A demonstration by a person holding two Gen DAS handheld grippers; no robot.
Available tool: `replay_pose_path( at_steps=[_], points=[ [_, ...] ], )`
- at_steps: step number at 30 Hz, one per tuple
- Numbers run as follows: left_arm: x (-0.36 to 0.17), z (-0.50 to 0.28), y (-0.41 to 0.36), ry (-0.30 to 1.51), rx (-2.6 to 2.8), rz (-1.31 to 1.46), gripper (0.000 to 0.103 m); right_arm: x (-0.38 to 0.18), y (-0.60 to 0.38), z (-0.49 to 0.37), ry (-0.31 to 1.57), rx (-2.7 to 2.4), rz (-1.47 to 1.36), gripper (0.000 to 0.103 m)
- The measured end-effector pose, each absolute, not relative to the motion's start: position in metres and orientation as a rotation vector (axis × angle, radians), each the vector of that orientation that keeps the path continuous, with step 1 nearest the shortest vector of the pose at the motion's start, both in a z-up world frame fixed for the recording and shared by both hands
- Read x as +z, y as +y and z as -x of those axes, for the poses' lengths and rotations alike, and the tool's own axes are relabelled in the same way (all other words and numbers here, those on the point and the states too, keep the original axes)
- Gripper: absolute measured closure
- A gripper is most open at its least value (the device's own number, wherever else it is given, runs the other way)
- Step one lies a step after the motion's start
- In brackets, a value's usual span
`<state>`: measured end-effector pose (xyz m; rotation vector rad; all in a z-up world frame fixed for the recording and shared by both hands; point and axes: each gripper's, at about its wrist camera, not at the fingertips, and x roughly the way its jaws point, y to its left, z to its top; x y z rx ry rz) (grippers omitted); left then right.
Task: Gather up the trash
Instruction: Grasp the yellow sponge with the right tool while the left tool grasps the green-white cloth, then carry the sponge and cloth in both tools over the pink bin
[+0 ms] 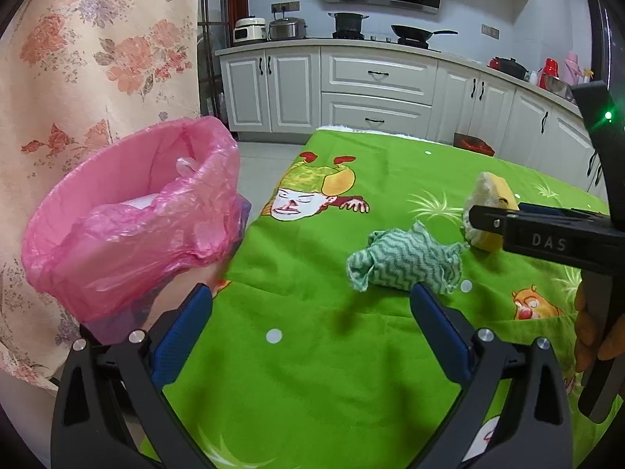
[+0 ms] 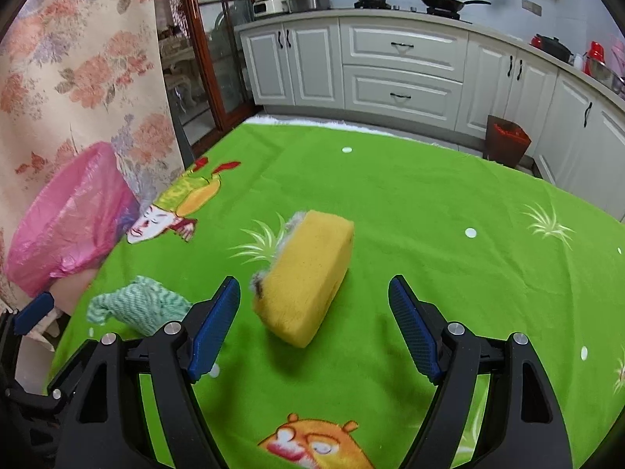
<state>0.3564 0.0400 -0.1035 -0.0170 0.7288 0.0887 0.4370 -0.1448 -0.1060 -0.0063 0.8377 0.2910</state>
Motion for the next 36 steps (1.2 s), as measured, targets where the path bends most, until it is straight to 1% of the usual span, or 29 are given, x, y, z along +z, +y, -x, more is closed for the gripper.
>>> replay_pose_path(
  at_steps=[1, 2, 3, 4, 5, 10, 19, 20, 21, 22, 23, 24, 25, 27, 28, 29, 30, 31, 36],
  points=[
    [-0.104, -0.358, 0.039, 0.732, 0.087, 0.018, 0.005, -0.107, -0.145, -0.438, 0.838, 0.296, 0.007, 0.035],
    [-0.105, -0.36, 0.038, 0.734, 0.084, 0.018, 0.005, -0.109, -0.146, -0.438, 0.842, 0.299, 0.009, 0.045],
    [-0.105, -0.361, 0.037, 0.735, 0.083, 0.019, 0.005, -0.11, -0.147, -0.437, 0.846, 0.303, 0.009, 0.052],
    [-0.105, -0.364, 0.035, 0.736, 0.081, 0.018, 0.005, -0.111, -0.149, -0.436, 0.853, 0.32, 0.002, 0.064],
    [-0.105, -0.367, 0.033, 0.736, 0.079, 0.018, 0.005, -0.111, -0.151, -0.434, 0.848, 0.335, -0.005, 0.073],
    [-0.102, -0.379, 0.017, 0.731, 0.052, 0.016, 0.005, -0.104, -0.165, -0.414, 0.802, 0.308, 0.032, 0.077],
    [-0.112, -0.412, -0.021, 0.792, 0.04, -0.006, 0.006, -0.096, -0.205, -0.387, 0.764, 0.278, -0.025, 0.077],
    [-0.113, -0.415, -0.024, 0.799, 0.038, -0.013, 0.009, -0.095, -0.208, -0.384, 0.757, 0.275, -0.027, 0.077],
    [-0.114, -0.417, -0.027, 0.809, 0.028, -0.018, 0.017, -0.094, -0.21, -0.382, 0.752, 0.278, -0.03, 0.077],
    [-0.115, -0.418, -0.029, 0.816, 0.028, -0.023, 0.021, -0.093, -0.211, -0.38, 0.751, 0.283, -0.032, 0.077],
    [-0.116, -0.419, -0.029, 0.821, 0.026, -0.026, 0.03, -0.092, -0.212, -0.377, 0.747, 0.283, -0.032, 0.077],
    [-0.116, -0.418, -0.03, 0.82, 0.015, -0.027, 0.042, -0.091, -0.213, -0.375, 0.742, 0.283, -0.031, 0.077],
    [-0.116, -0.417, -0.031, 0.817, 0.013, -0.032, 0.047, -0.091, -0.214, -0.372, 0.738, 0.285, -0.033, 0.077],
    [-0.115, -0.414, -0.031, 0.801, 0.005, -0.049, 0.06, -0.091, -0.216, -0.369, 0.738, 0.287, -0.043, 0.077],
    [-0.115, -0.411, -0.032, 0.793, 0.002, -0.055, 0.063, -0.092, -0.216, -0.367, 0.739, 0.288, -0.046, 0.077],
    [-0.113, -0.408, -0.033, 0.781, -0.003, -0.061, 0.07, -0.092, -0.217, -0.365, 0.74, 0.289, -0.048, 0.077],
    [-0.112, -0.404, -0.034, 0.768, -0.004, -0.067, 0.08, -0.093, -0.218, -0.362, 0.741, 0.291, -0.048, 0.077],
    [-0.11, -0.4, -0.034, 0.757, -0.001, -0.073, 0.084, -0.093, -0.22, -0.36, 0.742, 0.292, -0.05, 0.077],
    [-0.104, -0.374, -0.039, 0.718, -0.022, -0.051, 0.084, -0.092, -0.222, -0.344, 0.739, 0.295, -0.049, 0.077]
  ],
)
